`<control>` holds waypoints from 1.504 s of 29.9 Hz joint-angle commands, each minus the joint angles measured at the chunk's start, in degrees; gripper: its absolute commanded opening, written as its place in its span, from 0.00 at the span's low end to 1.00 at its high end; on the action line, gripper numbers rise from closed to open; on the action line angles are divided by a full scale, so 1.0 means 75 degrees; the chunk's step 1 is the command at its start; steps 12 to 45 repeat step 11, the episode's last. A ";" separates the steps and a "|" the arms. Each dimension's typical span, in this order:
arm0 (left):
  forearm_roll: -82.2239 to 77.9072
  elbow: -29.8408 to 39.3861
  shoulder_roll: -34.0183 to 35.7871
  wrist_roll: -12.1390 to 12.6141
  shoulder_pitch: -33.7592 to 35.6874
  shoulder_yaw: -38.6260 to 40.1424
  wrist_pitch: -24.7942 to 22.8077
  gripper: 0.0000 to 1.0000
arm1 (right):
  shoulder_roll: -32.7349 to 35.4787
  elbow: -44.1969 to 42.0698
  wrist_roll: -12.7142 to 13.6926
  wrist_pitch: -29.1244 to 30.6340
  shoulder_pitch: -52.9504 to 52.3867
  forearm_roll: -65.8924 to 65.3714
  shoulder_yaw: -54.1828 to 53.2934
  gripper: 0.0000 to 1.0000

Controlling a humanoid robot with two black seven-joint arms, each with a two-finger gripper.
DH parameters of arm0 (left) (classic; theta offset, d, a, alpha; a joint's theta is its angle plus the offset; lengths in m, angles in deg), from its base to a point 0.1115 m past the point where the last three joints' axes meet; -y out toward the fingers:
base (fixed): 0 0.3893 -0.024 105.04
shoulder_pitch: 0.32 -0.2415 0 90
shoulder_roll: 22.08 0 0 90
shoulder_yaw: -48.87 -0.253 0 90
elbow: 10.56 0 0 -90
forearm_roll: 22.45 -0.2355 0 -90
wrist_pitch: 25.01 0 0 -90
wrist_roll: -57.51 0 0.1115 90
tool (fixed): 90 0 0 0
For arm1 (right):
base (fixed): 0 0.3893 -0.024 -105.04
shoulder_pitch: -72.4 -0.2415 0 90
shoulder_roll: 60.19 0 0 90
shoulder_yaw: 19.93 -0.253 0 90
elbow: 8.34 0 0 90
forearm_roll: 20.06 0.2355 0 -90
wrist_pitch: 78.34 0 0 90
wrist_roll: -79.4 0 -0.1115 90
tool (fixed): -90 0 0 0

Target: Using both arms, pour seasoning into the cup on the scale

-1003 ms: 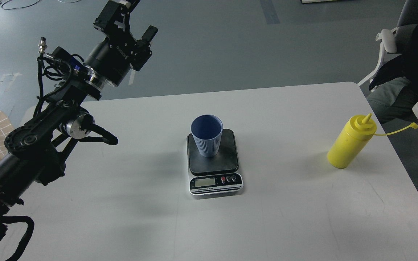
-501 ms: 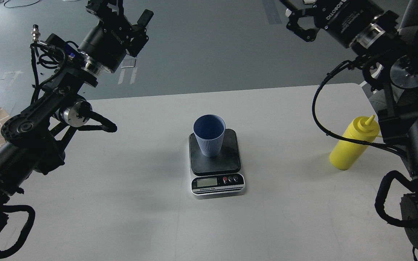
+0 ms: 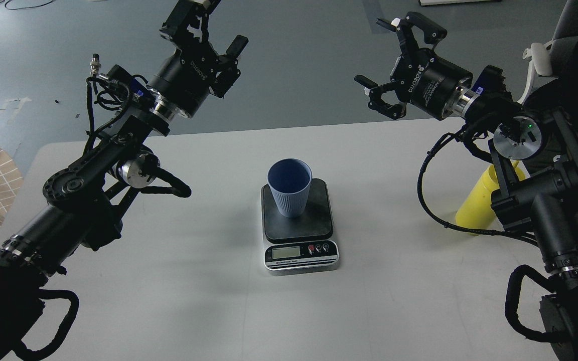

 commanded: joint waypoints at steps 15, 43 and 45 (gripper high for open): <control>-0.0024 -0.0064 -0.0164 0.0000 -0.0278 -0.0122 -0.0029 0.98 | 0.0001 0.0091 -0.0078 0.0001 0.0109 0.0059 0.0142 1.00; -0.0024 -0.0064 -0.0164 0.0000 -0.0278 -0.0122 -0.0029 0.98 | 0.0001 0.0091 -0.0078 0.0001 0.0109 0.0059 0.0142 1.00; -0.0024 -0.0064 -0.0164 0.0000 -0.0278 -0.0122 -0.0029 0.98 | 0.0001 0.0091 -0.0078 0.0001 0.0109 0.0059 0.0142 1.00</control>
